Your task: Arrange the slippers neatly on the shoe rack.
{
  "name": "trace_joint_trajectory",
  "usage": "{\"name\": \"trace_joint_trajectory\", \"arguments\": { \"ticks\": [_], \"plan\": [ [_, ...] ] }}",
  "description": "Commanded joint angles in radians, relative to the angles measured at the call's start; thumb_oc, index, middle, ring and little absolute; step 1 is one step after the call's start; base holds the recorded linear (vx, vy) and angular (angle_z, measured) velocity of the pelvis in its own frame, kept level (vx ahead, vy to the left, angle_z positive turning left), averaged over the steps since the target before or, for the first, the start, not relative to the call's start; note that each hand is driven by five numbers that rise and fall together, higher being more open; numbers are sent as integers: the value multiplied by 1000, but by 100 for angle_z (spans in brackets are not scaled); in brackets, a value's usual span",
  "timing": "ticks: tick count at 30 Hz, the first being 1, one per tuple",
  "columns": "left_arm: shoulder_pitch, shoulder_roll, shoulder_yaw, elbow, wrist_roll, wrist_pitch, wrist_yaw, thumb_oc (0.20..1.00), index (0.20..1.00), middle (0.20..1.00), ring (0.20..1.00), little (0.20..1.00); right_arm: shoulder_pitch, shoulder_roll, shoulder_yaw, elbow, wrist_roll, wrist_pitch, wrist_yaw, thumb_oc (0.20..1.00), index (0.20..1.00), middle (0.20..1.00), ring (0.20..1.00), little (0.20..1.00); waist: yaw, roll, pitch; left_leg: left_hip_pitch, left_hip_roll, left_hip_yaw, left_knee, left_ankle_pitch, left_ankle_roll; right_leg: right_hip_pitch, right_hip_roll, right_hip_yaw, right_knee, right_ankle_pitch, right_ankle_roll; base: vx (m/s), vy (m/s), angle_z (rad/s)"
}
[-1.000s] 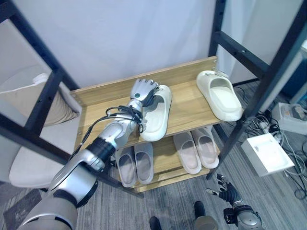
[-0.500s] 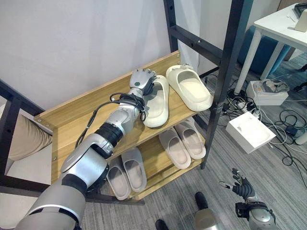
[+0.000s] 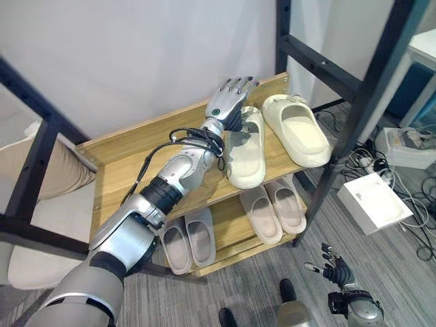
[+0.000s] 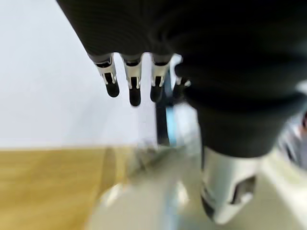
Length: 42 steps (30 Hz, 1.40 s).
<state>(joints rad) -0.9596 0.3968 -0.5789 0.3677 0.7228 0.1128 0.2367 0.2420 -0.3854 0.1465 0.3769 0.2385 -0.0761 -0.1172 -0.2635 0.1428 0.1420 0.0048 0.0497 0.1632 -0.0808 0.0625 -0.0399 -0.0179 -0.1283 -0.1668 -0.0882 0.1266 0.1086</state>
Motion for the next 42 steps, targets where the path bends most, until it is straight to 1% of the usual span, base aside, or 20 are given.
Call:
{"name": "trace_joint_trajectory", "arguments": {
  "ticks": [1,6,11,13,14,15,16,17,20,21,22,24,25,27,28,30,31,33,36,42],
  "plan": [
    [-36,58,100,19,18,5,32,1000,1000,1000,1000,1000,-13,36,-9,-36,15,-9,21,1000,1000,1000,1000,1000,20,-64,-7,43,-26,-51,-6,-59,-28,86,40,-46,5,-146,15,-20,-12,11],
    [4,72,141,-58,12,-4,27,1000,1000,1000,1000,1000,-11,39,-2,-34,11,1,30,1000,1000,1000,1000,1000,33,-71,-10,41,-28,-60,-6,-57,-27,89,41,-57,4,-146,12,-13,-4,14],
    [51,78,183,-137,-37,-25,26,1000,1000,1000,1000,1000,-11,44,1,-32,10,6,34,1000,1000,1000,1000,1000,47,-78,-12,39,-30,-69,-6,-56,-27,94,40,-67,3,-146,11,-8,-1,3],
    [176,38,260,-220,-350,-108,38,1000,1000,1000,1000,1000,-9,63,3,-27,6,14,37,1000,1000,1000,1000,1000,64,-83,-11,34,-33,-76,-6,-51,-25,95,38,-76,2,-142,11,-9,4,2],
    [180,40,262,-223,-354,-109,37,1000,1000,1000,1000,1000,-7,62,4,-27,6,14,37,1000,1000,1000,1000,1000,64,-83,-12,35,-33,-76,-6,-52,-25,95,38,-76,2,-142,11,-7,7,6],
    [217,38,278,-253,-428,-127,26,1000,1000,1000,1000,1000,-4,67,4,-27,5,15,38,1000,1000,1000,1000,1000,68,-83,-13,33,-33,-77,-6,-50,-25,95,38,-77,1,-141,11,-6,12,13],
    [276,17,276,-293,-591,-162,-11,1000,1000,1000,1000,1000,-4,75,6,-20,3,19,42,1000,1000,1000,1000,1000,76,-84,-11,31,-33,-81,-6,-48,-23,94,36,-81,1,-139,11,-6,12,14],
    [278,18,278,-295,-594,-161,-13,1000,1000,1000,1000,1000,-3,75,6,-20,3,19,42,1000,1000,1000,1000,1000,75,-84,-13,31,-33,-81,-6,-48,-23,94,37,-81,1,-139,11,-9,14,12],
    [344,4,254,-366,-794,-193,-94,1000,1000,1000,1000,1000,0,75,6,-17,3,23,52,1000,1000,1000,1000,1000,83,-84,-11,30,-34,-85,-6,-46,-22,94,35,-89,1,-139,11,-1,11,8],
    [370,4,228,-410,-889,-199,-133,1000,1000,1000,1000,1000,3,73,9,-15,7,25,60,1000,1000,1000,1000,1000,86,-84,-11,29,-35,-89,-6,-45,-21,96,36,-91,1,-140,11,4,11,11],
    [371,5,228,-411,-891,-198,-134,1000,1000,1000,1000,1000,3,73,9,-15,7,25,60,1000,1000,1000,1000,1000,86,-85,-12,29,-35,-89,-6,-45,-21,97,36,-91,1,-141,11,4,12,8],
    [409,-7,169,-441,-1046,-193,-182,1000,1000,1000,1000,1000,13,60,14,-26,13,28,76,1000,1000,1000,1000,1000,88,-87,-11,28,-35,-95,-6,-45,-20,97,36,-95,1,-141,12,1,1,2],
    [409,-7,169,-441,-1047,-193,-183,1000,1000,1000,1000,1000,14,60,13,-27,13,28,76,1000,1000,1000,1000,1000,88,-87,-11,28,-35,-95,-6,-45,-20,97,36,-95,1,-141,12,0,0,0],
    [419,-10,136,-449,-1111,-177,-207,1000,1000,1000,1000,1000,13,51,18,-28,13,32,83,1000,1000,1000,1000,1000,90,-88,-12,28,-34,-98,-6,-45,-19,96,36,-97,1,-141,13,1,0,2],
    [426,-18,114,-458,-1180,-174,-220,1000,1000,1000,1000,1000,13,47,22,-27,13,35,89,1000,1000,1000,1000,1000,90,-89,-13,27,-35,-100,-6,-45,-18,95,37,-97,1,-142,13,0,0,0],
    [429,-15,104,-460,-1201,-168,-227,1000,1000,1000,1000,1000,13,45,28,-28,14,36,92,1000,1000,1000,1000,1000,90,-90,-15,26,-34,-99,-6,-45,-18,94,37,-97,1,-142,14,0,0,0],
    [435,-15,67,-480,-1279,-152,-255,1000,1000,1000,1000,1000,11,35,38,-28,18,42,104,1000,1000,1000,1000,1000,89,-92,-16,26,-34,-101,-6,-45,-18,93,37,-96,1,-143,14,0,0,0],
    [437,-10,51,-475,-1293,-137,-256,1000,1000,1000,1000,1000,14,27,45,-34,24,45,112,1000,1000,1000,1000,1000,90,-93,-18,27,-34,-102,-6,-46,-18,93,37,-93,1,-144,14,0,2,2],
    [434,-11,30,-459,-1251,-124,-259,1000,1000,1000,1000,1000,13,15,56,-38,25,48,127,1000,1000,1000,1000,1000,89,-94,-20,27,-33,-102,-6,-45,-18,93,38,-93,1,-145,12,0,0,0],
    [431,-19,28,-428,-1190,-121,-261,1000,1000,1000,1000,1000,11,15,62,-33,31,52,137,1000,1000,1000,1000,1000,89,-96,-21,28,-31,-97,-6,-43,-19,93,40,-92,1,-145,12,0,0,0]
  ]
}}
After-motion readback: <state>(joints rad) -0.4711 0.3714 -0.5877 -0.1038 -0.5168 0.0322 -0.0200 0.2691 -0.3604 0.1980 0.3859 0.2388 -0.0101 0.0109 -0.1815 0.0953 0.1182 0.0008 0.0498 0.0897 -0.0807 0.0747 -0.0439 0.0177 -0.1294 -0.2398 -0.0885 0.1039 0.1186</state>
